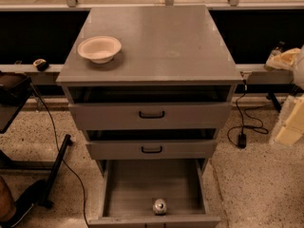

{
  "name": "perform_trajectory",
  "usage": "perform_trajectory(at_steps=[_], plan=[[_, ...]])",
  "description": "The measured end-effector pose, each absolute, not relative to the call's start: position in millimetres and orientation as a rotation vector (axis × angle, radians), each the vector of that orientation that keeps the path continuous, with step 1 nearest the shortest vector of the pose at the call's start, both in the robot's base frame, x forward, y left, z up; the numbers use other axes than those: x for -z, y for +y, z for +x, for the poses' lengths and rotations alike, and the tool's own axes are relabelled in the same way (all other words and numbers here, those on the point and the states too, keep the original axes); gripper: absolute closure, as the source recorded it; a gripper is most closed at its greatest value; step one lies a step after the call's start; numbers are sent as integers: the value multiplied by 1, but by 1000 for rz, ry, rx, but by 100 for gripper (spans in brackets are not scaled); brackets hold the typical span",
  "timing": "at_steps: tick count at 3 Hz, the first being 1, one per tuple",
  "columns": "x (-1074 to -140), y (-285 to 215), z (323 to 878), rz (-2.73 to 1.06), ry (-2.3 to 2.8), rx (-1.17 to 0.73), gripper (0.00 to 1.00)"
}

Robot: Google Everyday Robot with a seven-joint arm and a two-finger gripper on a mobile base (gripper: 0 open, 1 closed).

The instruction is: Pick 7up can from bottom drawer and place on counter

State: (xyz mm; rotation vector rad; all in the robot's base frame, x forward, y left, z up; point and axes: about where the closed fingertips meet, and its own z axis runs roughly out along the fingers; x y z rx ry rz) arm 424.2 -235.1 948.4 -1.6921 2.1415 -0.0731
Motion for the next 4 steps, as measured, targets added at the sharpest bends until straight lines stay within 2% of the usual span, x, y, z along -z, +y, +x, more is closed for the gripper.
perform_trajectory(at_steps=[1, 2, 3, 4], plan=[[-949, -236, 424, -1701, 2130, 81, 0], [-873, -223, 441, -1685, 2163, -161, 0], [-781, -188, 430, -1615, 2105, -454, 0], [-724, -158, 416, -1614, 1912, -636, 0]])
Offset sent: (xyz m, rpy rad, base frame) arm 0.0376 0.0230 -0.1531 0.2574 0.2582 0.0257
